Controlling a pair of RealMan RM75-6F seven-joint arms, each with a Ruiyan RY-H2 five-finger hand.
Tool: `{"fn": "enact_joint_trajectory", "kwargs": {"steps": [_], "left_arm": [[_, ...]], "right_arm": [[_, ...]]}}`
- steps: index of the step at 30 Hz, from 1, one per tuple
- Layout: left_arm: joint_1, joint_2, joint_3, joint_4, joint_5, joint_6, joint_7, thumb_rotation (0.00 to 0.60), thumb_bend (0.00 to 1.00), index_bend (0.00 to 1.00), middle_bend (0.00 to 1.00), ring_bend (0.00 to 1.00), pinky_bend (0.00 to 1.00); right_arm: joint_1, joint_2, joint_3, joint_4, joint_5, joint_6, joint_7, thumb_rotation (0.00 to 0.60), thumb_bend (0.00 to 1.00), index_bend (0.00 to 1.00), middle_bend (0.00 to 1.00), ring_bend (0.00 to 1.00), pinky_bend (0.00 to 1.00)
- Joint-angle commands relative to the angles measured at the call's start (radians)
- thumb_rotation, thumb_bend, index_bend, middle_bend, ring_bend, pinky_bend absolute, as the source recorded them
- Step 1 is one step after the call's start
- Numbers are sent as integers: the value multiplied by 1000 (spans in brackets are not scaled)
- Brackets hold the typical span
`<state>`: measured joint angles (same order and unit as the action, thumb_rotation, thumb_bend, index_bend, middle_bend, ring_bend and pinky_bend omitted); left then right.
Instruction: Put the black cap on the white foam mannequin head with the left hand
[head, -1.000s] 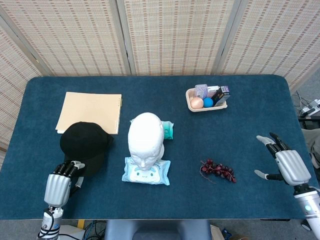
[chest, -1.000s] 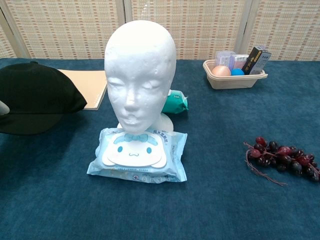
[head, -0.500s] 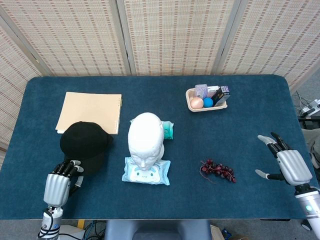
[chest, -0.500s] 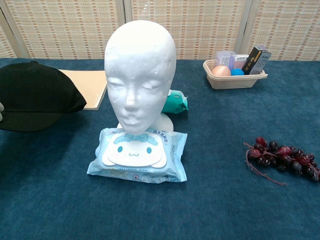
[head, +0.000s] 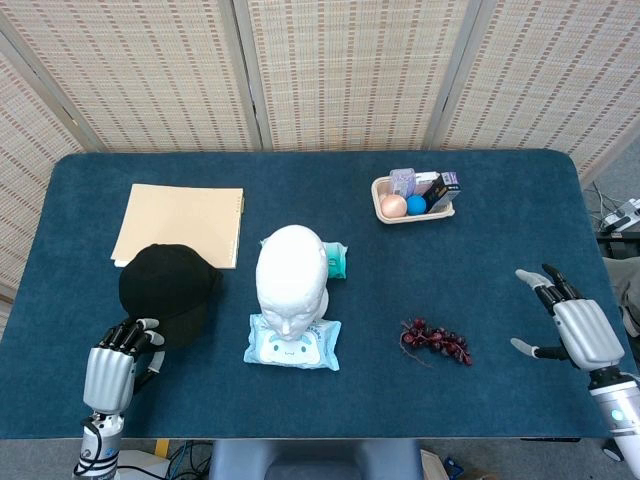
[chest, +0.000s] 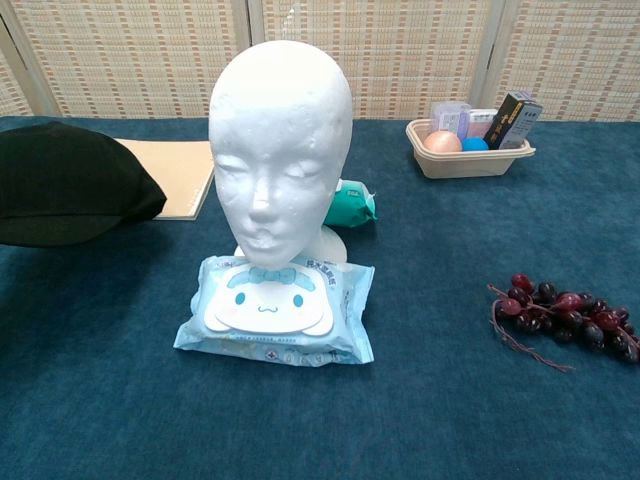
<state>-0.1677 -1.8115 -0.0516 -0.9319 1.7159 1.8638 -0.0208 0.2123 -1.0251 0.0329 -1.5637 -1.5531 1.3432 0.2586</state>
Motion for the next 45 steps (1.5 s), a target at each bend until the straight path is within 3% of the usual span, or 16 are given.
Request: {"fn": "enact_joint_trajectory", "kwargs": {"steps": [1, 9, 25, 45], "left_arm": [[-4, -10, -8, 20, 10, 29, -22, 600, 366, 658, 426, 319, 446], [-15, -37, -29, 78, 25, 105, -80, 600, 428, 764, 492, 371, 450], [-64, -52, -54, 202, 46, 195, -109, 600, 435, 861, 532, 399, 466], [-108, 39, -36, 124, 85, 215, -58, 600, 435, 878, 532, 400, 466]], "right_arm": [[-1, 0, 0, 0, -1, 2, 1, 600, 0, 82, 191, 33, 216], [-2, 0, 0, 1, -3, 5, 2, 600, 0, 82, 191, 33, 216], [-4, -1, -1, -1, -6, 9, -3, 600, 0, 82, 191, 33, 216], [-4, -1, 0, -2, -5, 8, -4, 600, 0, 82, 191, 33, 216]]}}
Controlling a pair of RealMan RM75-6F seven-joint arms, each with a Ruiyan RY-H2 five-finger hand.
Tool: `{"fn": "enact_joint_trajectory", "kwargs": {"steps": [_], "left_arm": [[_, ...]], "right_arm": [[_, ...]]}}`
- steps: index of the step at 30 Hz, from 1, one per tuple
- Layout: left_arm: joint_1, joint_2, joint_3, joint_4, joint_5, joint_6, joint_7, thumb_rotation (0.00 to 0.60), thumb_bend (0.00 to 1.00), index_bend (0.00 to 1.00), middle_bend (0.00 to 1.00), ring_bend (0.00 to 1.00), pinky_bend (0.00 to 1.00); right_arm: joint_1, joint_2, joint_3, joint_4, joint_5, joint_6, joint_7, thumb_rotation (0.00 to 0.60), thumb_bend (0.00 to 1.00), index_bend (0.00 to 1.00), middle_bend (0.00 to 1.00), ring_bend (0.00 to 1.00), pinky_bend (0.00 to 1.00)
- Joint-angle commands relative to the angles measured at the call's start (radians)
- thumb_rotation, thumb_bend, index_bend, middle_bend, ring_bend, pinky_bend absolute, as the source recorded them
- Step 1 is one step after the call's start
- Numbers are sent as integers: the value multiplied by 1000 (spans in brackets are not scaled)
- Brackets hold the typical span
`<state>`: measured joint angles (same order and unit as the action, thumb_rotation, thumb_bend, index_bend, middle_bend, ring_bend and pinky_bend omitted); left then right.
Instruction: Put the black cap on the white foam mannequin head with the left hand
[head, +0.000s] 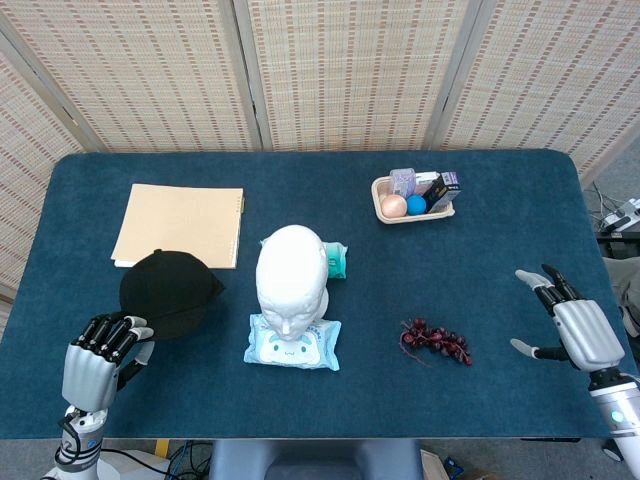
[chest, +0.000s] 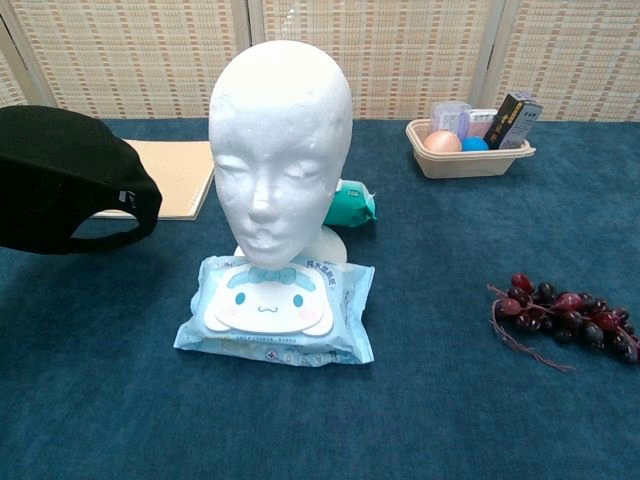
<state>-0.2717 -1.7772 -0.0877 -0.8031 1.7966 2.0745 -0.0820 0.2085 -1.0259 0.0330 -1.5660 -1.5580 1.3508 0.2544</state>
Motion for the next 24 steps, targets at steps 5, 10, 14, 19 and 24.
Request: {"fn": "enact_joint_trajectory", "kwargs": {"steps": [5, 10, 14, 19, 24], "left_arm": [[-17, 23, -5, -18, 17, 21, 24, 600, 435, 880, 535, 400, 466], [-28, 47, -14, -41, 24, 33, 40, 600, 435, 880, 536, 400, 466], [-34, 64, -18, -59, 30, 40, 53, 600, 435, 880, 536, 401, 466], [-41, 79, -25, -74, 34, 49, 63, 600, 435, 880, 536, 401, 466], [-49, 98, -42, -95, 30, 62, 64, 600, 435, 881, 537, 402, 466]], "right_arm": [[-1, 1, 0, 1, 0, 1, 3, 600, 0, 82, 191, 33, 216], [0, 1, 1, 1, 1, 1, 4, 600, 0, 82, 191, 33, 216], [0, 0, 0, 1, 0, 1, 1, 600, 0, 82, 191, 33, 216], [0, -1, 1, 0, 2, 0, -3, 600, 0, 82, 191, 33, 216], [0, -1, 1, -1, 2, 0, -5, 600, 0, 82, 192, 33, 216]]}}
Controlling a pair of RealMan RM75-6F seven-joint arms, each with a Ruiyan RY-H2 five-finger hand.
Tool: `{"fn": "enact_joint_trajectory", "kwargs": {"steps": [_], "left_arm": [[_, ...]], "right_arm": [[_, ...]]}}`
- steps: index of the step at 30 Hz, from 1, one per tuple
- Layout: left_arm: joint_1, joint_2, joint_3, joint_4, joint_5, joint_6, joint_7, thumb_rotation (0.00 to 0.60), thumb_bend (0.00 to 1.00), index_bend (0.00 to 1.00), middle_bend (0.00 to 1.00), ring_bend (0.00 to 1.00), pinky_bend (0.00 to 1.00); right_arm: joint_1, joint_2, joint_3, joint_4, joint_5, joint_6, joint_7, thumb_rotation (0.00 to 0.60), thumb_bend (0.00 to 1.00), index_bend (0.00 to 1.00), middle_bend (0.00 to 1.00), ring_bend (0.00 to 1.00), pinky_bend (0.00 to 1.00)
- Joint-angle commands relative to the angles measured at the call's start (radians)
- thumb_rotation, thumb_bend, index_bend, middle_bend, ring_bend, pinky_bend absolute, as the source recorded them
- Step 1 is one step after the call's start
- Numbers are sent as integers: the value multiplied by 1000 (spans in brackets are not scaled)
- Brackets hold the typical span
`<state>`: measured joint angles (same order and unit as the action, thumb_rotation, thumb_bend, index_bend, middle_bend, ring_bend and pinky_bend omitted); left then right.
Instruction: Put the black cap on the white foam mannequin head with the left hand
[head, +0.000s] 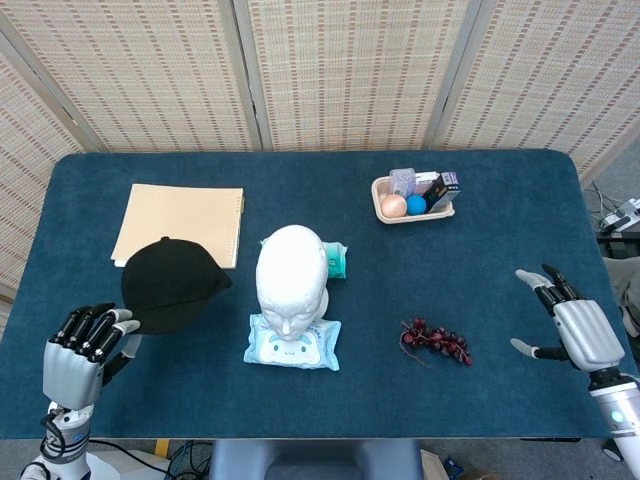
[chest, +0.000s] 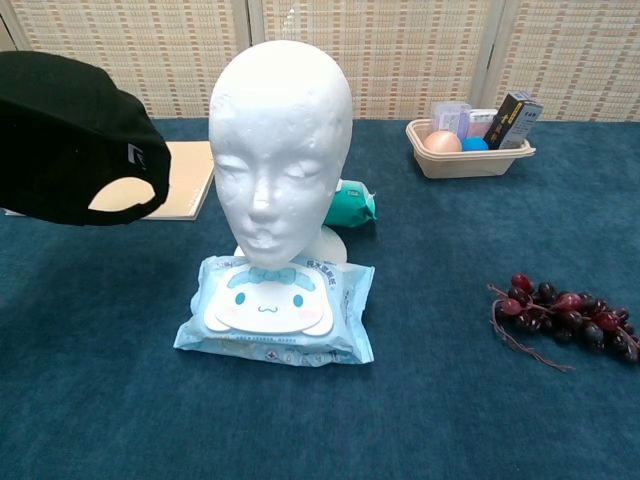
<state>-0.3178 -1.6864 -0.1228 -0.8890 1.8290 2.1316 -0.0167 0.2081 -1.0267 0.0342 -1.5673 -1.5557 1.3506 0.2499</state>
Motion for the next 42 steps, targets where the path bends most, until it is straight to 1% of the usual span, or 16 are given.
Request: {"fn": "enact_joint_trajectory", "kwargs": {"steps": [1, 15, 29, 42], "left_arm": [[-6, 13, -12, -16, -3, 7, 0, 600, 435, 881, 537, 402, 466], [-46, 110, -55, -139, 10, -10, 51, 600, 435, 881, 537, 402, 467], [-94, 190, -88, -255, 20, -86, 127, 600, 435, 881, 537, 402, 466], [-155, 266, -150, -372, 10, -168, 198, 600, 435, 881, 537, 402, 466]], "right_arm": [[0, 0, 0, 0, 0, 0, 0, 600, 0, 82, 191, 33, 216], [1, -1, 0, -1, 1, -2, -5, 600, 0, 82, 191, 33, 216], [-1, 0, 2, 0, 3, 1, -1, 600, 0, 82, 191, 33, 216], [1, 0, 2, 2, 4, -4, 4, 600, 0, 82, 191, 33, 216]]}}
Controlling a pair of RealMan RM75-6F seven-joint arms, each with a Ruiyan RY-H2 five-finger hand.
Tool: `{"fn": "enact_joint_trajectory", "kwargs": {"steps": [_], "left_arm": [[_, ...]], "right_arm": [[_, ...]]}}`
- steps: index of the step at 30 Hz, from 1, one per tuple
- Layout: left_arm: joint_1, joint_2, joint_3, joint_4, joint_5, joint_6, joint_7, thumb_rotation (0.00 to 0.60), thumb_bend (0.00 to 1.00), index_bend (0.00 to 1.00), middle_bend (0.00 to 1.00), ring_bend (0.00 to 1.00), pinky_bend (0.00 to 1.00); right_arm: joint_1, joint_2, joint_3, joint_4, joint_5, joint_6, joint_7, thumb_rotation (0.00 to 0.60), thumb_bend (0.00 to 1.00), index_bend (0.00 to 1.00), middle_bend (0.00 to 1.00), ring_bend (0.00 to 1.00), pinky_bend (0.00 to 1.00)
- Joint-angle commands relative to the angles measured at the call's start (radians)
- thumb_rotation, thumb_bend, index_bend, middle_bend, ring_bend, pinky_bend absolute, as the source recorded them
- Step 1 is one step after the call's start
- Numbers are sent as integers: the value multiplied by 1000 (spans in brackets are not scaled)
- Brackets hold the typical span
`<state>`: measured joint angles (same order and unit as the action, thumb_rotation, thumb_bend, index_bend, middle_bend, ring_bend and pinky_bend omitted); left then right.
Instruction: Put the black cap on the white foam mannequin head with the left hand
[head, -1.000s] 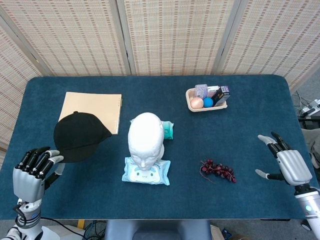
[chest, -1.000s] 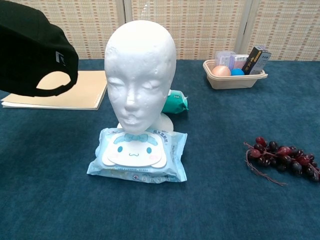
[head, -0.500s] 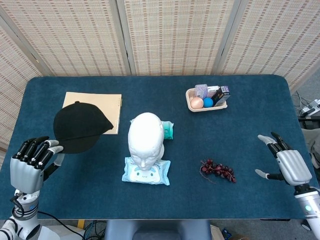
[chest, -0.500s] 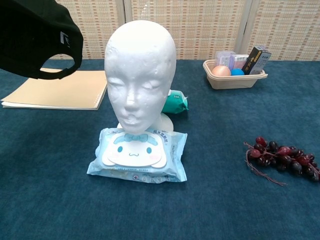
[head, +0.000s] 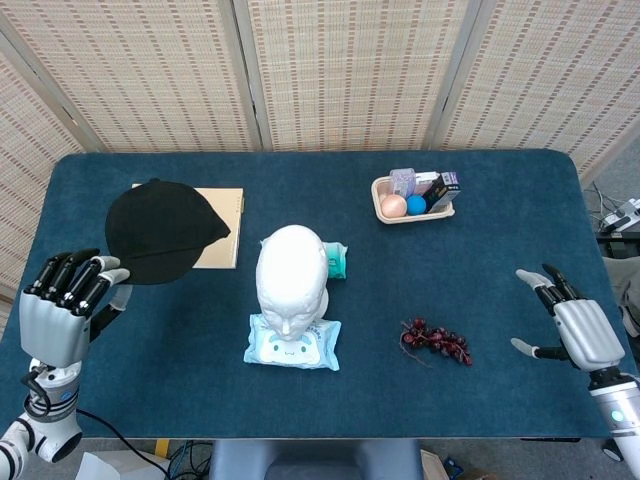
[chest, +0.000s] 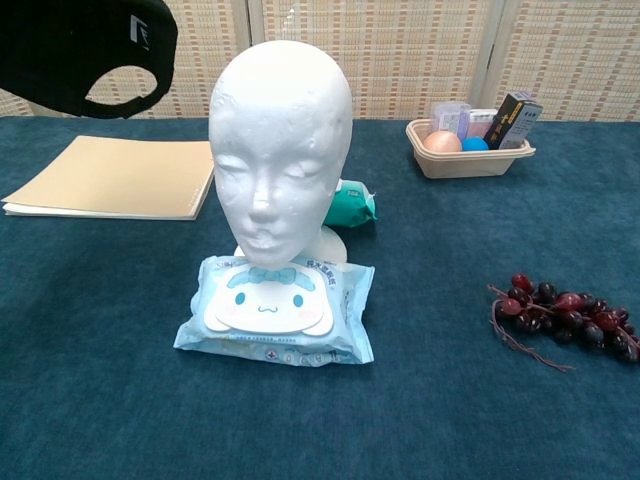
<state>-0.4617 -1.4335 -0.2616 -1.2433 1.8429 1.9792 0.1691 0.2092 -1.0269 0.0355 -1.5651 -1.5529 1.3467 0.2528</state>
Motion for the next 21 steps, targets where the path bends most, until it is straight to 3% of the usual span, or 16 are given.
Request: {"fn": "enact_joint_trajectory", "kwargs": {"steps": [1, 21], "left_arm": [[-17, 18, -15, -29, -4, -22, 18, 600, 435, 881, 537, 402, 466], [-115, 53, -65, -212, 50, -137, 156, 600, 435, 882, 536, 402, 467]], "right_arm": [[0, 1, 1, 1, 2, 0, 3, 600, 0, 82, 191, 33, 216], [-3, 8, 4, 11, 5, 4, 37, 600, 0, 82, 191, 33, 216]]}}
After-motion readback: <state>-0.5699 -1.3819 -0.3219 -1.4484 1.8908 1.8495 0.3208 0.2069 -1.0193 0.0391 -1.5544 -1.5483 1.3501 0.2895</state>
